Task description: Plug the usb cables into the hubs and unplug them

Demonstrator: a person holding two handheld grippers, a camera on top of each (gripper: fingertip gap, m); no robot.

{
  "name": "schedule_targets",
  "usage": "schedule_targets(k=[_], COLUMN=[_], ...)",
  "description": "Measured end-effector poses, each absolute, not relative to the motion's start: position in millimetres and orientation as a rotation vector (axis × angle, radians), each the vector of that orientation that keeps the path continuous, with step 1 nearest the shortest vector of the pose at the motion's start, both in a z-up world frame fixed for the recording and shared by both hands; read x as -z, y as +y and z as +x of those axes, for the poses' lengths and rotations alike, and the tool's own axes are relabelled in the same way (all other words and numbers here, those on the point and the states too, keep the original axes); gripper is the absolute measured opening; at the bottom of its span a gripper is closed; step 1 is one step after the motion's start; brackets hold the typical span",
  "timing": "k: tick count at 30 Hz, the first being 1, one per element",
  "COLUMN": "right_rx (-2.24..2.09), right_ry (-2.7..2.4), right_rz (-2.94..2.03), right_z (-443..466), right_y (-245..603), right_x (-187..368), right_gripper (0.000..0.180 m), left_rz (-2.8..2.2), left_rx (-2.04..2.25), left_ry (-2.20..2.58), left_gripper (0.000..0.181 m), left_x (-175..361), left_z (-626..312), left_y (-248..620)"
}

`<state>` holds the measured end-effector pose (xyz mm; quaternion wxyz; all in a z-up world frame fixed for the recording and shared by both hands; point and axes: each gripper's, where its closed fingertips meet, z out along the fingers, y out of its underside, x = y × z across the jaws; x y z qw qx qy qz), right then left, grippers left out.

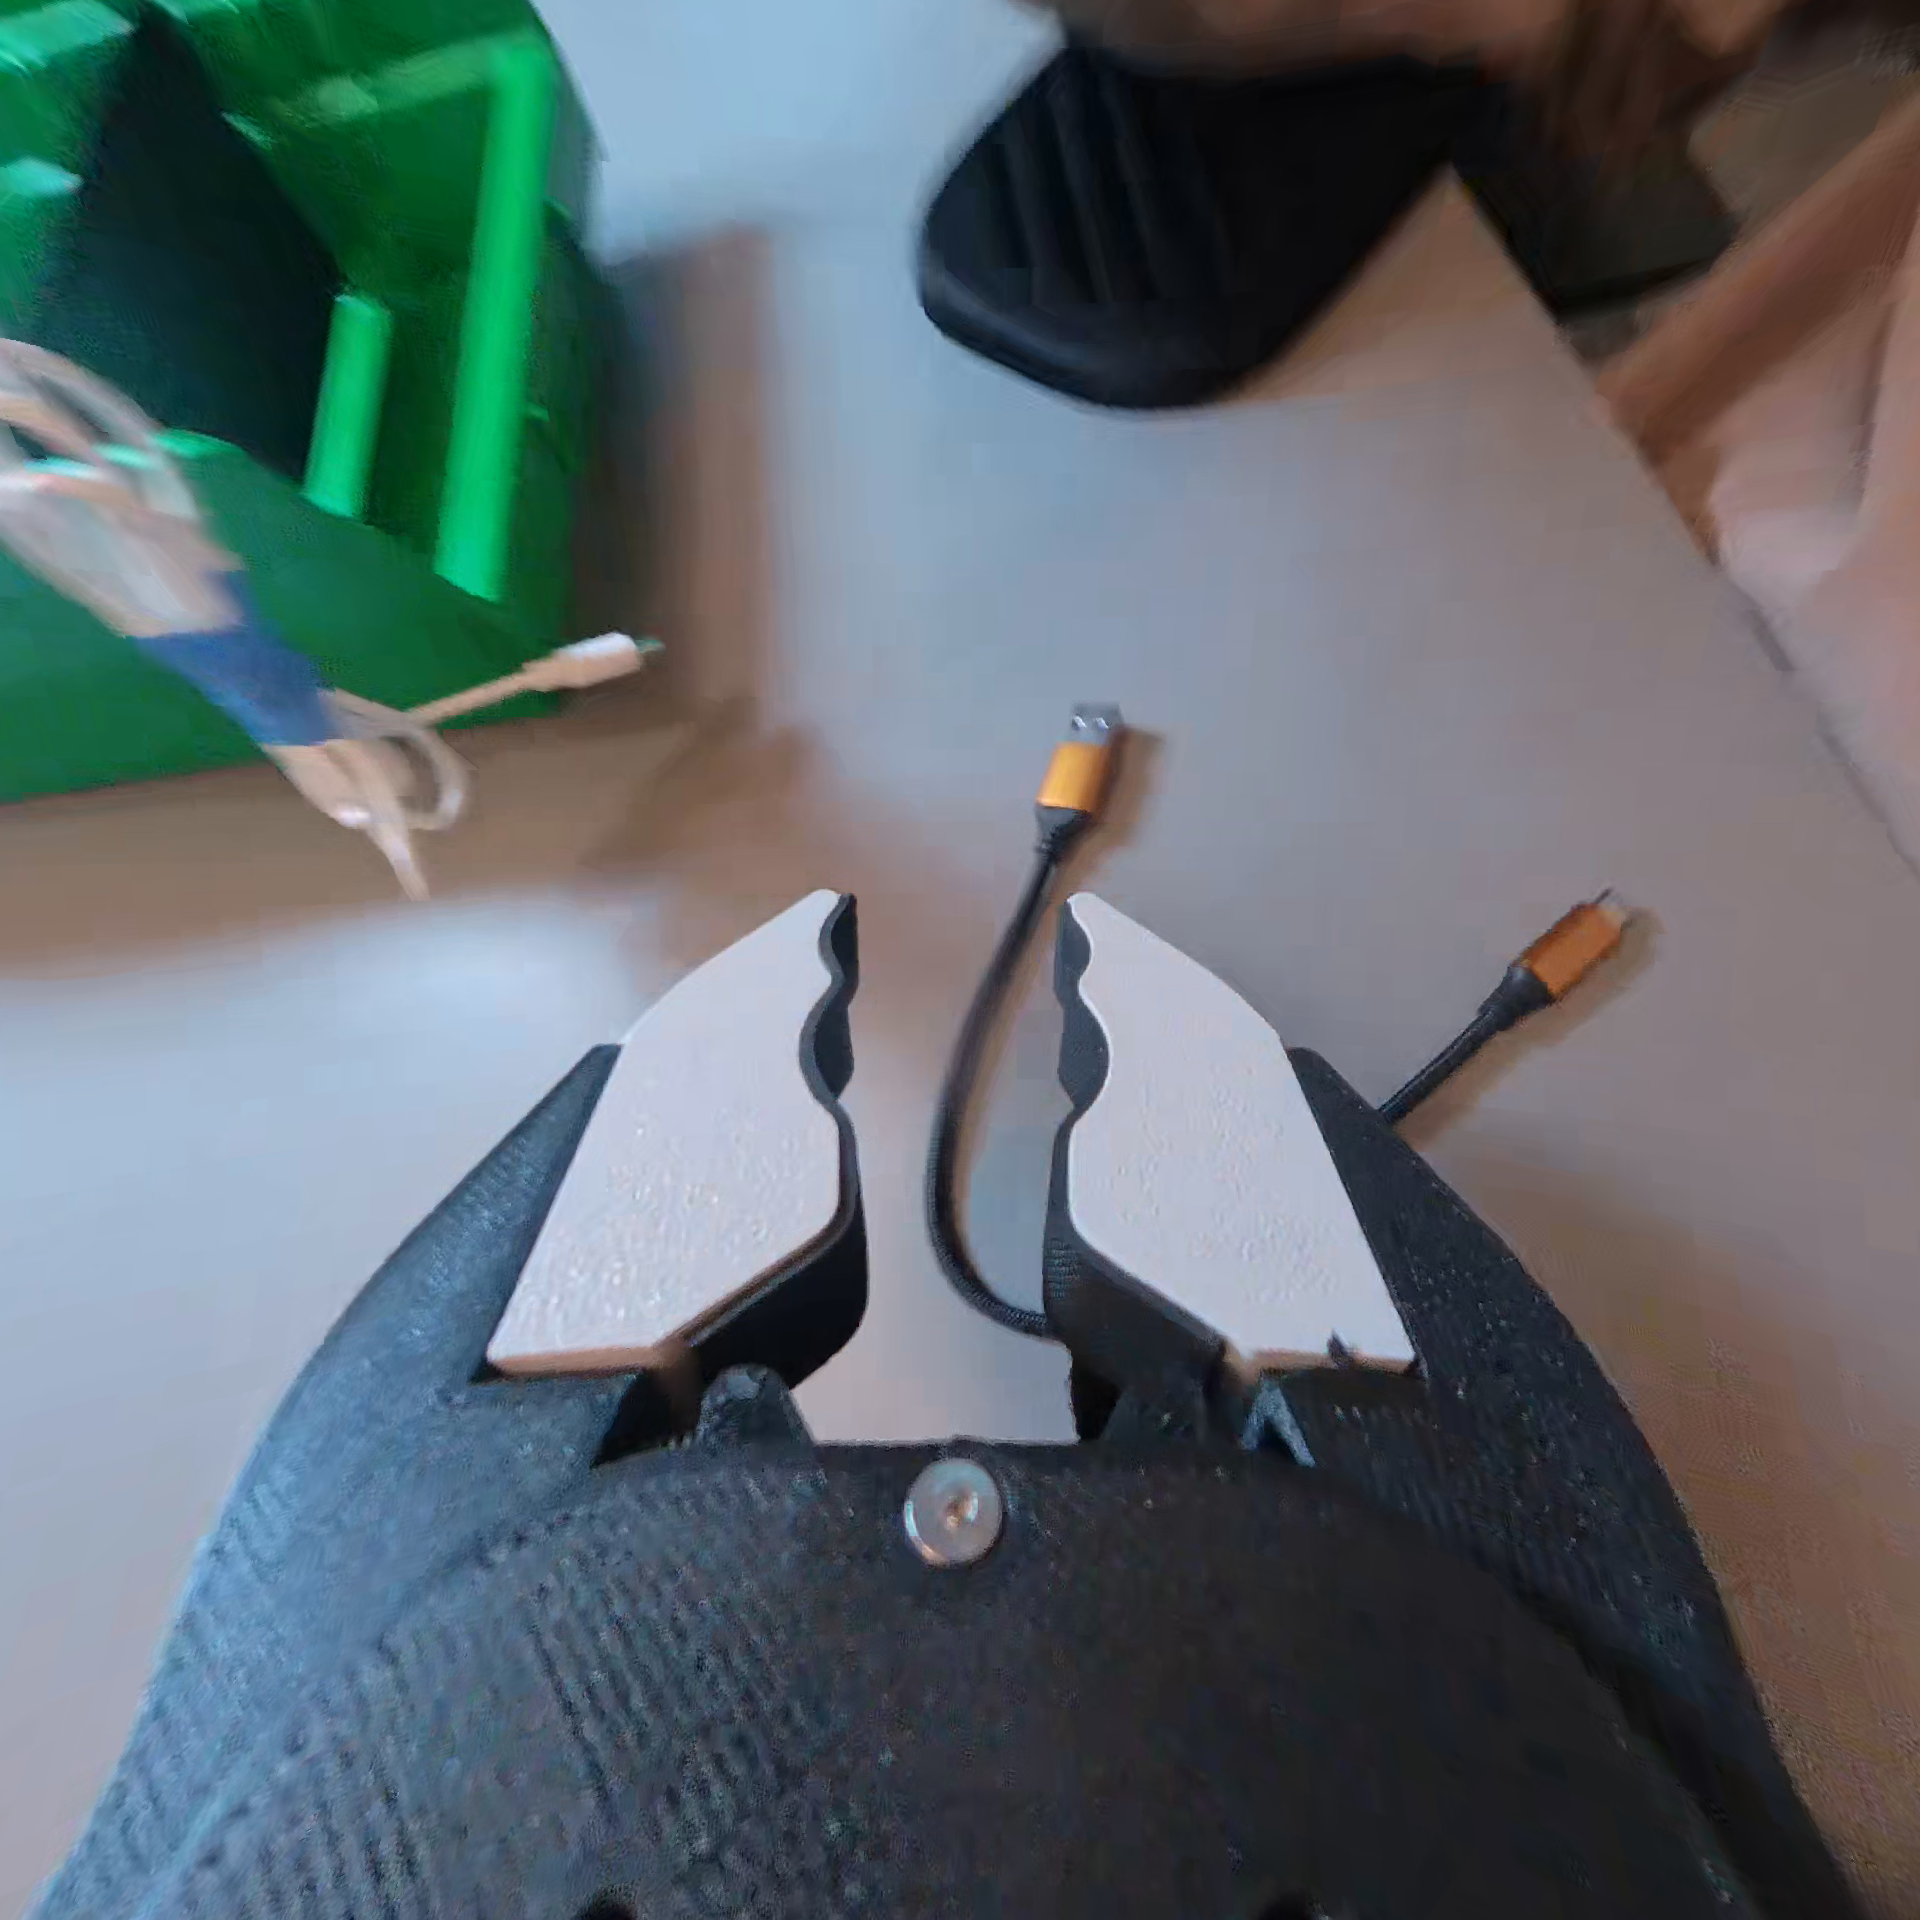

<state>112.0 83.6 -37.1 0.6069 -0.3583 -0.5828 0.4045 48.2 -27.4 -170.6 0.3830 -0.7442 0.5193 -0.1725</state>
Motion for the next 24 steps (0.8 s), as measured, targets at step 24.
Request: schedule_targets(k=[24], right_rx=[-0.868], right_ry=[-1.439], right_rz=[-0.674], right_z=[106.6], right_y=[54.4], right_x=[51.0], right_gripper=[0.011], left_rz=[-1.711], left_rx=[0.69], left_ry=[1.247], left_gripper=[0.015], left_x=[129.3], left_z=[77.7], left_y=[-29.2])
